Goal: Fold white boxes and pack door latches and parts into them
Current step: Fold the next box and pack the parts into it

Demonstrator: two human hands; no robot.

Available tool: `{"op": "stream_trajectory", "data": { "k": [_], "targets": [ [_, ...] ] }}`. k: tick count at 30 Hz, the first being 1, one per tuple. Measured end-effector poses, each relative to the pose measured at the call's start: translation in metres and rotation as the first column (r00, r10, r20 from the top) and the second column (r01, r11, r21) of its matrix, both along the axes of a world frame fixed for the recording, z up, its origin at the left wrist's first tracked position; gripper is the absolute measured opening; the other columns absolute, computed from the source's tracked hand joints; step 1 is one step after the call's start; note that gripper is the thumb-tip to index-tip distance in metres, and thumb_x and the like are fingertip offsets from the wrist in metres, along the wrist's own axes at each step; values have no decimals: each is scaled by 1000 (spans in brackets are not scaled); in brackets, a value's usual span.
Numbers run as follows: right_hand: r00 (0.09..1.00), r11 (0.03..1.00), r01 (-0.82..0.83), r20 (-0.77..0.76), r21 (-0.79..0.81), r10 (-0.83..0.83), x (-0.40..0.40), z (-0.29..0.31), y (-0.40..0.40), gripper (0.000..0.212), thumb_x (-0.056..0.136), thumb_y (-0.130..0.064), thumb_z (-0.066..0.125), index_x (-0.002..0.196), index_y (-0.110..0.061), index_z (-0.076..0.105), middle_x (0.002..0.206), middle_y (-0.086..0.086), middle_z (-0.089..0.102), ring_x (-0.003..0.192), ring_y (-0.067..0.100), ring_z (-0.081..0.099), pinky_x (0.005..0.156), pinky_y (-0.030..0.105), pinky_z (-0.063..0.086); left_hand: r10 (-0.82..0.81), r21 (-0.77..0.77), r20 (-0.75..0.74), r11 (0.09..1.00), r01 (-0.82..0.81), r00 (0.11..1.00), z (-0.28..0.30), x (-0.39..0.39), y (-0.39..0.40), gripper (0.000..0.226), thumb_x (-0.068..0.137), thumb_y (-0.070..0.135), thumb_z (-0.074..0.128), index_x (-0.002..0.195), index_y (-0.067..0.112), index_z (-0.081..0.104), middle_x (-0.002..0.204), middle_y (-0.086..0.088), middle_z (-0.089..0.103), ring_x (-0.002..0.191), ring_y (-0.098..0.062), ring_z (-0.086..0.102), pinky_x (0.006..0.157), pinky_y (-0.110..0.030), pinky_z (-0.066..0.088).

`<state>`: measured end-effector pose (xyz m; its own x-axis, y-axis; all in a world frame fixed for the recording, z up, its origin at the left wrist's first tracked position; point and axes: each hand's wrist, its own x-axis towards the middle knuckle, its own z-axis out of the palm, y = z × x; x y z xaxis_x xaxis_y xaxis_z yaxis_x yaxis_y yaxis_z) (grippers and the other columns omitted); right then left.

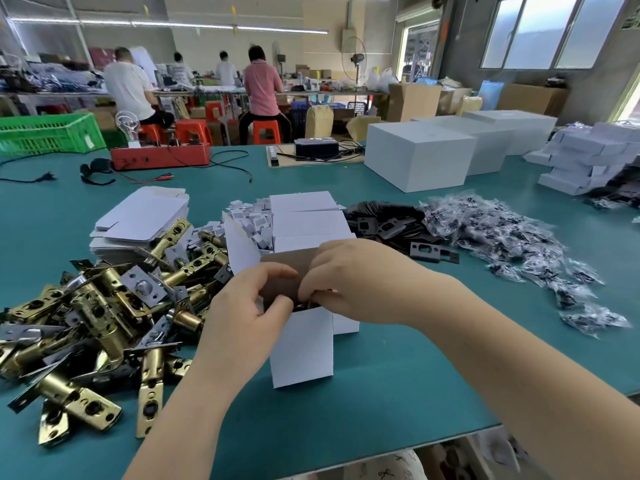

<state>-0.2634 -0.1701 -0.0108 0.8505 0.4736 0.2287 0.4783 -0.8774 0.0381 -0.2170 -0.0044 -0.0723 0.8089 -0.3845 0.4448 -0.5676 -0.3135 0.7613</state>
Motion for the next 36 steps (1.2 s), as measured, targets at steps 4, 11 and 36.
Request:
{"op": "stream_trajectory", "data": {
  "k": [4, 11, 36],
  "targets": [
    [867, 769, -124, 445, 627, -223, 5, -27, -38, 20, 82, -11, 54, 88, -12, 73, 78, -4, 68, 74, 11, 59, 69, 21, 46, 11, -19, -6, 1000, -11, 1000, -4, 1, -1, 36, 82, 1, 59, 95, 33, 65, 51, 24, 50, 42, -7, 38, 43, -10, 31],
    [572, 433, 724, -116, 537, -812, 50, -97, -157, 42, 92, -6, 45, 133, -10, 53, 130, 12, 58, 107, 25, 52, 96, 37, 42, -6, -46, -25, 999, 5, 1000, -5, 0, -1, 34, 84, -1, 56, 97, 29, 66, 56, 33, 52, 38, -4, 37, 43, -8, 29],
    [852, 338, 142, 59, 930, -521, -2, -54, -104, 14, 84, -16, 70, 97, -20, 75, 80, -6, 47, 73, -2, 45, 70, 12, 38, -30, -7, -10, 1000, 30, 999, 1, 2, 1, 31, 90, 13, 58, 88, 43, 65, 81, 28, 58, 65, 1, 53, 61, -6, 38]
  ]
}}
